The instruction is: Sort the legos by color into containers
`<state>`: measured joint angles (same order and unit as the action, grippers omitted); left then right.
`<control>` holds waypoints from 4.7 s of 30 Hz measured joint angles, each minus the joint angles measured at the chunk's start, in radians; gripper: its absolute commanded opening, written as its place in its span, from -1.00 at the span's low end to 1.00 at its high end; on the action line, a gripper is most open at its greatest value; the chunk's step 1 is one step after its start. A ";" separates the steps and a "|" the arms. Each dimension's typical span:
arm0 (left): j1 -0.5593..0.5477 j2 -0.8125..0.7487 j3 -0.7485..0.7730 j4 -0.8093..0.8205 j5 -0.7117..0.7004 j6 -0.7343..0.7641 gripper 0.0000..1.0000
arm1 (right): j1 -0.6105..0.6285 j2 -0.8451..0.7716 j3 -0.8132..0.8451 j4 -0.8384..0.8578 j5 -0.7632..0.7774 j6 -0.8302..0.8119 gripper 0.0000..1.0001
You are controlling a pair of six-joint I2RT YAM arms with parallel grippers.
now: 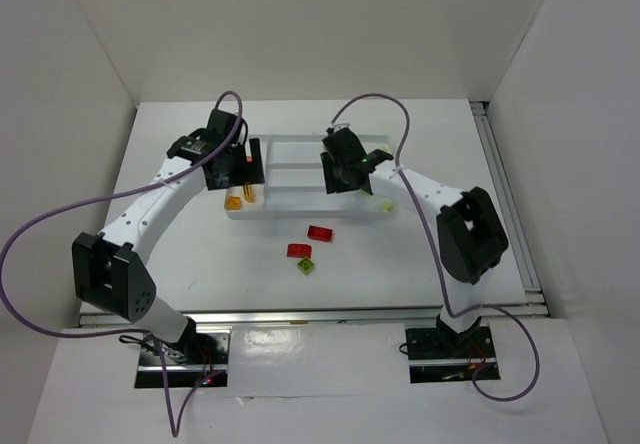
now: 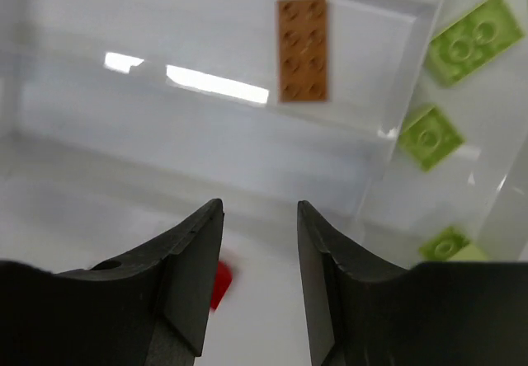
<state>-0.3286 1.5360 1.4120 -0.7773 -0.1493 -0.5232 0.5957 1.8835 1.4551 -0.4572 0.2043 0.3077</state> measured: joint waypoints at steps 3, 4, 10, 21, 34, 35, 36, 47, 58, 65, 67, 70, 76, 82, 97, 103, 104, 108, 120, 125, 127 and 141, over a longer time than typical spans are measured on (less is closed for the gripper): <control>0.010 -0.022 0.000 0.003 -0.003 -0.004 0.86 | 0.079 -0.138 -0.119 0.007 0.006 0.016 0.13; 0.013 -0.030 0.000 0.006 -0.003 -0.005 0.86 | 0.114 -0.176 -0.151 0.007 0.007 0.023 0.22; 0.017 -0.045 0.000 0.022 -0.003 -0.007 0.86 | 0.343 -0.262 -0.288 0.013 0.005 0.052 0.99; 0.021 -0.043 0.000 0.031 -0.031 -0.012 0.86 | 0.462 -0.203 -0.383 0.098 -0.040 0.019 0.52; 0.026 -0.043 0.000 0.031 -0.034 -0.006 0.86 | 0.470 -0.084 -0.381 0.136 -0.036 0.013 -0.26; 0.026 -0.043 0.000 0.031 -0.034 -0.006 0.86 | 0.474 -0.085 -0.381 0.132 -0.027 0.013 -0.29; 0.026 -0.043 0.000 0.031 -0.034 -0.006 0.86 | 0.480 -0.087 -0.379 0.124 -0.014 0.019 -0.29; 0.042 -0.043 0.000 0.031 -0.055 -0.026 0.89 | 0.267 -0.150 -0.061 0.013 0.057 -0.007 -0.27; 0.064 -0.062 -0.034 0.047 -0.055 -0.029 0.87 | 0.075 0.369 0.583 -0.046 0.081 -0.027 -0.16; 0.084 -0.077 -0.036 0.051 -0.050 -0.027 0.87 | 0.054 0.488 0.668 -0.057 0.090 -0.008 -0.16; 0.085 -0.087 -0.038 0.051 -0.044 -0.026 0.87 | 0.040 0.501 0.698 -0.056 0.088 0.001 -0.13; 0.085 -0.090 -0.038 0.053 -0.036 -0.026 0.87 | 0.024 0.531 0.763 -0.053 0.088 0.016 0.31; 0.085 -0.090 -0.038 0.053 -0.017 -0.026 0.87 | -0.001 0.615 0.892 -0.063 0.082 0.037 0.76; 0.085 -0.093 -0.064 0.070 0.027 -0.023 0.83 | 0.001 0.459 0.624 -0.021 0.097 0.033 0.17; 0.045 -0.092 -0.227 0.136 0.102 -0.058 0.83 | 0.225 -0.278 -0.366 0.130 -0.040 -0.042 0.61; 0.045 -0.084 -0.187 0.161 0.103 -0.058 0.83 | 0.266 -0.211 -0.388 0.143 -0.062 -0.060 0.80; 0.045 -0.084 -0.187 0.160 0.103 -0.058 0.83 | 0.266 -0.199 -0.388 0.149 -0.061 -0.063 0.80; 0.045 -0.084 -0.187 0.160 0.104 -0.058 0.83 | 0.266 -0.135 -0.376 0.158 -0.040 -0.075 0.83; 0.045 -0.084 -0.187 0.160 0.104 -0.057 0.83 | 0.266 -0.043 -0.343 0.185 0.052 -0.100 0.52; 0.045 -0.084 -0.187 0.160 0.108 -0.057 0.80 | 0.266 -0.024 -0.328 0.212 0.054 -0.100 0.56; 0.045 -0.082 -0.187 0.161 0.109 -0.056 0.80 | 0.266 -0.024 -0.328 0.216 0.055 -0.100 0.56; 0.045 -0.079 -0.187 0.160 0.111 -0.055 0.80 | 0.360 -0.068 -0.329 0.141 0.158 -0.104 -0.49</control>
<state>-0.2832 1.4570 1.2247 -0.6170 -0.0383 -0.5785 0.9558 1.8156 1.1263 -0.3161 0.3622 0.2035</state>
